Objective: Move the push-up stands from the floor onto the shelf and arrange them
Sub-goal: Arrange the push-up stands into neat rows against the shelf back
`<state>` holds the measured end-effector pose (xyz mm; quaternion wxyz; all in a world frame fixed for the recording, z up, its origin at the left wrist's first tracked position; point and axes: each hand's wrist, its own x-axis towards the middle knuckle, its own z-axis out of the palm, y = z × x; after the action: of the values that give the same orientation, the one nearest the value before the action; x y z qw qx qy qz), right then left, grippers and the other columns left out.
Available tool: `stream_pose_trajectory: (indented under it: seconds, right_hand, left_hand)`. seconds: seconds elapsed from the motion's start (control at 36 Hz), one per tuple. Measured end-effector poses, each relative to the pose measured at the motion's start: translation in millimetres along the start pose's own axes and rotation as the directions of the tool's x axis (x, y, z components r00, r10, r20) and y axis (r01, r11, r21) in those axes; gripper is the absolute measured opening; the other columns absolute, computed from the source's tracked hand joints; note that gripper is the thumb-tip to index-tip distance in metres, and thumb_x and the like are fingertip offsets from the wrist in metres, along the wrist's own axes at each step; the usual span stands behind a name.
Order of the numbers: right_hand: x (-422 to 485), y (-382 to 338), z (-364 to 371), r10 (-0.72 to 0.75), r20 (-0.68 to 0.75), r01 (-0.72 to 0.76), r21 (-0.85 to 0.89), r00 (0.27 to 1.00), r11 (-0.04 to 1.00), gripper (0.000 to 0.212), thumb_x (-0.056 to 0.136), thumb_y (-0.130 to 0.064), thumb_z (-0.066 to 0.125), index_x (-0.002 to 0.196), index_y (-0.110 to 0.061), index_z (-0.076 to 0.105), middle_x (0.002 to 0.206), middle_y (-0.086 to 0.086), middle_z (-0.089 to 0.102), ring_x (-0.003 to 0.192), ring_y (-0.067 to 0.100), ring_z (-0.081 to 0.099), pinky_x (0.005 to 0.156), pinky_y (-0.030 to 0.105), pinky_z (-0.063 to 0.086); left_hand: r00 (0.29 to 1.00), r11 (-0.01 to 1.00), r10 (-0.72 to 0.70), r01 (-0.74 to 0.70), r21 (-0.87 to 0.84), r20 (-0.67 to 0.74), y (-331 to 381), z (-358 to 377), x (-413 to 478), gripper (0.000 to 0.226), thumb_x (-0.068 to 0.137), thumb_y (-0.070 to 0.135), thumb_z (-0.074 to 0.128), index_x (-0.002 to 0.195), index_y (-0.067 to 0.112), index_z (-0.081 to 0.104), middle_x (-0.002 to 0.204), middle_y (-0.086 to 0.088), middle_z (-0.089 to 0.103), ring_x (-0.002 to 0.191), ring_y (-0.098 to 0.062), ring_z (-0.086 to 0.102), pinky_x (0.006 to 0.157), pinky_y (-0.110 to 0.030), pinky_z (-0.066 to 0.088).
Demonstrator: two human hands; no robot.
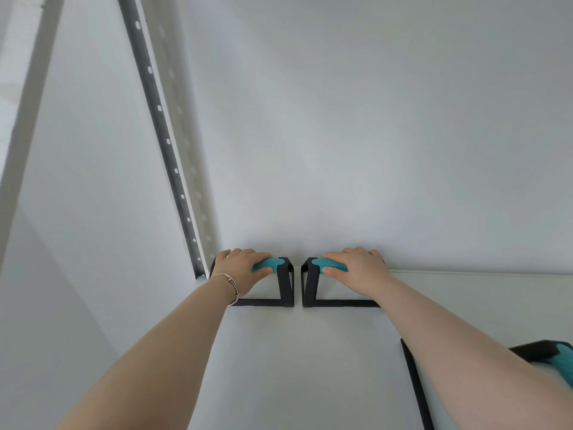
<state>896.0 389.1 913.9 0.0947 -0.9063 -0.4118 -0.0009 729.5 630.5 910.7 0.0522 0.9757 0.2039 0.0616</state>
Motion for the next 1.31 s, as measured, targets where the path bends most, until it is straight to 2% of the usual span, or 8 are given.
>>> stream_pose_trajectory:
  seconds: [0.14, 0.22, 0.36, 0.64, 0.75, 0.97, 1.17, 1.31]
  right_hand:
    - [-5, -8, 2, 0.048, -0.018, -0.049, -0.057, 0.999, 0.997, 0.049, 0.094, -0.064, 0.031, 0.139, -0.048, 0.040, 0.128, -0.009, 0.057, 0.120, 0.020, 0.046, 0.101, 0.041, 0.030]
    - [-14, -15, 4, 0.083, -0.071, -0.087, -0.061, 0.994, 0.994, 0.059, 0.095, -0.063, 0.031, 0.148, -0.039, 0.029, 0.144, -0.007, 0.047, 0.134, 0.022, 0.037, 0.113, 0.047, 0.022]
    - [-43, -19, -5, 0.134, -0.195, -0.142, -0.027, 0.972, 0.989, 0.063, 0.096, -0.059, 0.031, 0.152, -0.030, 0.024, 0.149, -0.005, 0.042, 0.140, 0.020, 0.031, 0.117, 0.046, 0.019]
    - [-147, 20, -56, 0.276, -0.343, -0.306, -0.035, 0.898, 0.951, 0.064, 0.097, -0.058, 0.031, 0.154, -0.029, 0.020, 0.158, -0.002, 0.030, 0.147, 0.020, 0.020, 0.120, 0.045, 0.012]
    - [-201, 54, -72, 0.363, -0.374, -0.400, -0.022, 0.853, 0.916, 0.062, 0.099, -0.055, 0.028, 0.154, -0.028, 0.020, 0.158, -0.001, 0.030, 0.146, 0.021, 0.020, 0.120, 0.044, 0.014]
    - [-267, 113, -77, 0.631, -0.250, -0.645, 0.033, 0.734, 0.764, 0.067, 0.095, -0.060, 0.036, 0.146, -0.019, 0.028, 0.146, 0.009, 0.039, 0.126, 0.032, 0.041, 0.098, 0.044, 0.042]
    - [-278, 140, -73, 0.686, 0.036, -0.639, 0.403, 0.726, 0.655, 0.068, 0.090, -0.058, 0.054, 0.130, -0.007, 0.035, 0.118, 0.015, 0.058, 0.097, 0.029, 0.062, 0.078, 0.039, 0.055]
    - [-276, 148, -73, 0.645, 0.138, -0.619, 0.486, 0.752, 0.617, 0.064, 0.083, -0.056, 0.065, 0.117, -0.012, 0.034, 0.108, 0.011, 0.060, 0.086, 0.030, 0.068, 0.073, 0.040, 0.058]
  left_hand:
    - [0.997, 0.997, -0.071, 0.072, 0.031, -0.025, 16, -1, -10, 0.046, 0.096, 0.052, 0.031, 0.140, 0.040, 0.037, 0.137, 0.012, 0.050, 0.131, -0.019, 0.038, 0.116, -0.053, 0.011]
    - [0.992, 0.990, -0.108, 0.114, 0.085, -0.069, 29, 2, -21, 0.051, 0.099, 0.046, 0.027, 0.148, 0.031, 0.023, 0.152, 0.004, 0.034, 0.144, -0.023, 0.017, 0.117, -0.054, 0.007]
    - [0.981, 0.981, -0.140, 0.155, 0.113, -0.132, 63, -1, -46, 0.061, 0.100, 0.045, 0.023, 0.152, 0.020, 0.002, 0.161, -0.006, 0.010, 0.147, -0.026, 0.000, 0.117, -0.053, 0.005]
    - [0.984, 0.988, -0.101, 0.083, -0.127, -0.148, 196, -15, -104, 0.070, 0.097, 0.052, 0.030, 0.151, 0.014, 0.009, 0.158, -0.010, 0.015, 0.146, -0.027, 0.008, 0.117, -0.045, 0.013]
    - [0.992, 0.984, -0.030, 0.007, -0.180, -0.122, 255, -18, -132, 0.066, 0.095, 0.054, 0.030, 0.145, 0.012, 0.023, 0.143, -0.009, 0.036, 0.130, -0.030, 0.032, 0.104, -0.040, 0.032]
    - [0.977, 0.894, -0.085, 0.161, -0.418, 0.195, 341, -11, -152, 0.066, 0.089, 0.063, 0.042, 0.123, 0.006, 0.038, 0.127, -0.014, 0.047, 0.115, -0.030, 0.050, 0.097, -0.039, 0.044]
    - [0.875, 0.687, -0.227, 0.455, -0.567, 0.428, 377, -3, -145, 0.085, 0.079, 0.053, 0.067, 0.133, 0.000, 0.029, 0.125, -0.017, 0.055, 0.111, -0.031, 0.059, 0.094, -0.039, 0.049]
    - [0.847, 0.552, -0.280, 0.527, -0.646, 0.452, 375, 5, -147, 0.065, 0.081, 0.038, 0.070, 0.125, 0.005, 0.034, 0.087, -0.009, 0.058, 0.064, -0.017, 0.068, 0.062, -0.034, 0.060]
